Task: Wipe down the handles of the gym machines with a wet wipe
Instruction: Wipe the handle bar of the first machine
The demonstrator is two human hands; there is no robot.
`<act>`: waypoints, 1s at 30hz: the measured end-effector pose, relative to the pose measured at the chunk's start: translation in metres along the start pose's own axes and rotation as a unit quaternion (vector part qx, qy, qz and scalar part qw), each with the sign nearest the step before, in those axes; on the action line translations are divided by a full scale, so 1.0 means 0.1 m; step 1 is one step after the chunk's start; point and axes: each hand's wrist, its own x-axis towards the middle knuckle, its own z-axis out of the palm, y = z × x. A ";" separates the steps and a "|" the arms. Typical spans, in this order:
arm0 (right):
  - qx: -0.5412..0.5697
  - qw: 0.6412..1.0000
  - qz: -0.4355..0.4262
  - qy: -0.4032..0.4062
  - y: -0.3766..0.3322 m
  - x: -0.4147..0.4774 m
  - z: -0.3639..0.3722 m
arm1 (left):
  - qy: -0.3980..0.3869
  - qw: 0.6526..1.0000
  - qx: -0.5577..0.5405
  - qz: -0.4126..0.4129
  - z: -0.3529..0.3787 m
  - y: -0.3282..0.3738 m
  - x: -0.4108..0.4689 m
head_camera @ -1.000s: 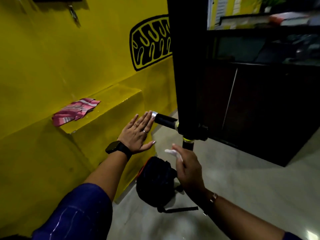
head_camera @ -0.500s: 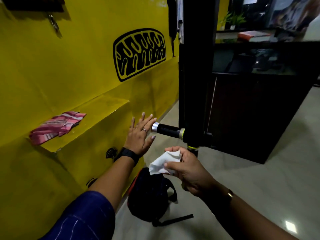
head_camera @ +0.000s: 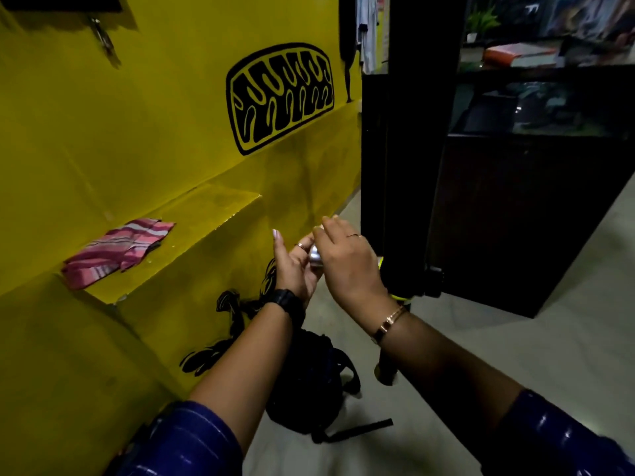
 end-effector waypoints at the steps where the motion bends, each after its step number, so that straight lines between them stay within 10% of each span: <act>1: -0.027 0.999 0.008 -0.027 -0.02 -0.01 0.07 | -0.011 1.000 -0.001 -0.009 0.00 0.01 0.00; 8: -0.195 0.974 -0.104 -0.048 0.03 -0.58 0.33 | -0.081 0.995 0.055 -0.027 -0.10 0.11 0.01; 13: -0.271 0.962 -0.023 0.006 0.12 -0.88 0.24 | -0.168 0.962 0.212 0.041 -0.02 0.18 -0.01; 16: -0.231 0.971 0.033 0.043 0.08 -0.89 0.11 | -0.218 0.884 0.397 0.114 -0.10 0.14 -0.02; 21: -0.234 0.971 0.027 0.032 -0.03 -0.70 0.12 | -0.225 0.590 0.672 0.386 -0.35 0.08 0.08; 30: -0.342 0.938 0.037 0.029 0.03 -1.07 0.13 | -0.165 0.518 0.697 0.468 -0.40 0.05 0.08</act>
